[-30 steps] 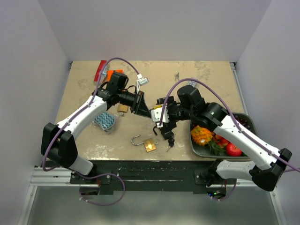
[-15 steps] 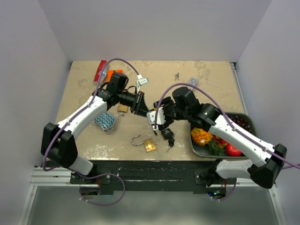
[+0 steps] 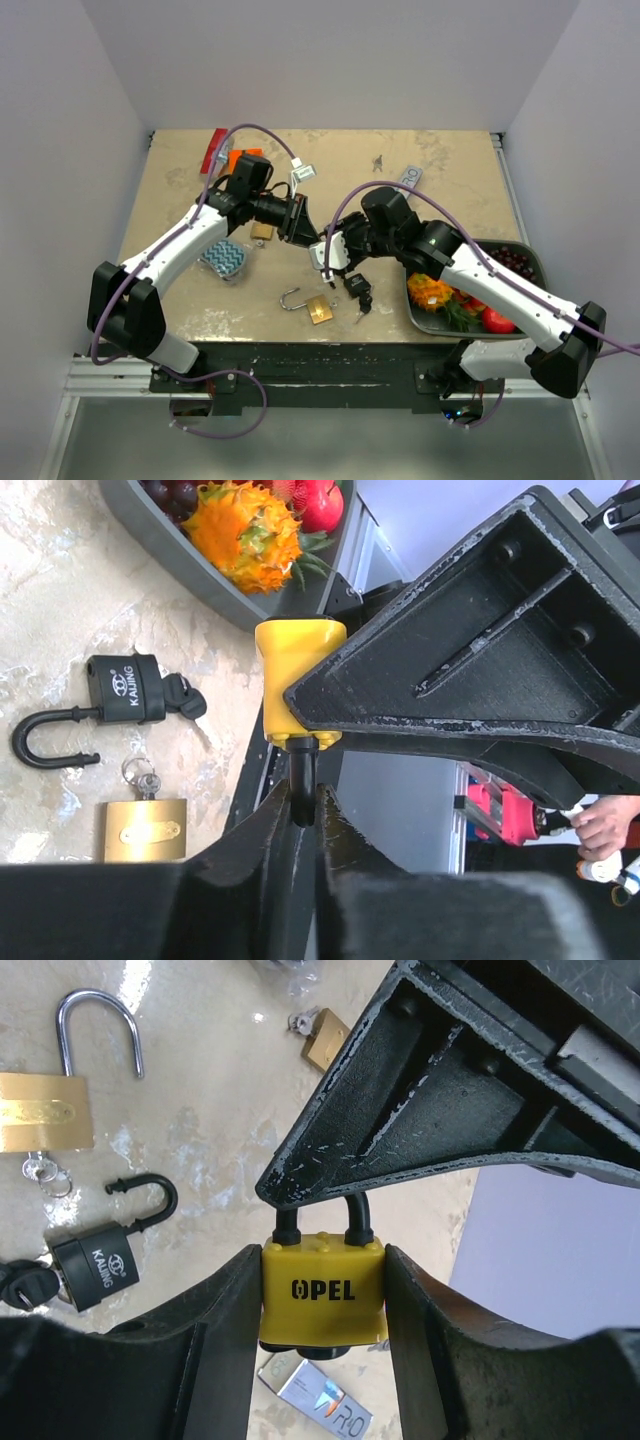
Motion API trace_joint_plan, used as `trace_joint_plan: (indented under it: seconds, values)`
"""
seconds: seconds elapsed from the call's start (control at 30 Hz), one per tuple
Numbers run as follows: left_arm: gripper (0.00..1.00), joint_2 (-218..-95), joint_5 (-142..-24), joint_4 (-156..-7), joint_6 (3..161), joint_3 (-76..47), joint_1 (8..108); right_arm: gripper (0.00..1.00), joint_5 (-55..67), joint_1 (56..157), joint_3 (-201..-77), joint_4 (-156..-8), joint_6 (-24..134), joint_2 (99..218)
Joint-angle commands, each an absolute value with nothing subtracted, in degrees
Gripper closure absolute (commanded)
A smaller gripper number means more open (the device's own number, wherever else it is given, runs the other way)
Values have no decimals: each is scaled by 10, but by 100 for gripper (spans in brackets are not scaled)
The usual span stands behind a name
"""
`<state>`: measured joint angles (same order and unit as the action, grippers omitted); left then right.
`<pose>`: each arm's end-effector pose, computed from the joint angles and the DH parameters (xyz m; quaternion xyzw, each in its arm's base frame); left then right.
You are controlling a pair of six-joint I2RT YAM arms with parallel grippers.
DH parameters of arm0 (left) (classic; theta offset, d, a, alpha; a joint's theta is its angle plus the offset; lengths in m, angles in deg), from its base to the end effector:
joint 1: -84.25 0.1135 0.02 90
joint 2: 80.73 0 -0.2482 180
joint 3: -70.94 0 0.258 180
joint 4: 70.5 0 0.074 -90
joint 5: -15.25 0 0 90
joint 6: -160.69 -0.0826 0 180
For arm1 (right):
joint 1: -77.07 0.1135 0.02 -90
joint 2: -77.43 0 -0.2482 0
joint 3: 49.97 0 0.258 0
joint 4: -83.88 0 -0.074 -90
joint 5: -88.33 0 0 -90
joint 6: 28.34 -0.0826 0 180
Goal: Lock with the key
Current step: Place the lock at the center of the board.
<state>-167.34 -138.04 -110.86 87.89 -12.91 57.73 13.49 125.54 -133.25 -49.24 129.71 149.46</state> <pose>0.2750 -0.2197 0.2729 0.2715 0.7615 -0.5728 0.1351 0.1969 0.2549 0.3104 -0.7816 0.4126 0.0386 0.4662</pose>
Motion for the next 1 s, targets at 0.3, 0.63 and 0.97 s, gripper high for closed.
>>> trace_joint_plan:
  seconds: [0.3, 0.63, 0.97]
  values:
    - [1, -1589, -1292, -1058, 832, -153, 721, 100, 117, 1187, -1434, -548, 1055, 1572]
    - [1, -1504, -1152, -1018, 852, -142, 901, 100, -16, 1054, -1577, -642, 696, 1788]
    - [1, -1467, -1020, -1153, 803, -167, 916, 100, -178, 1027, -1796, -679, 556, 2035]
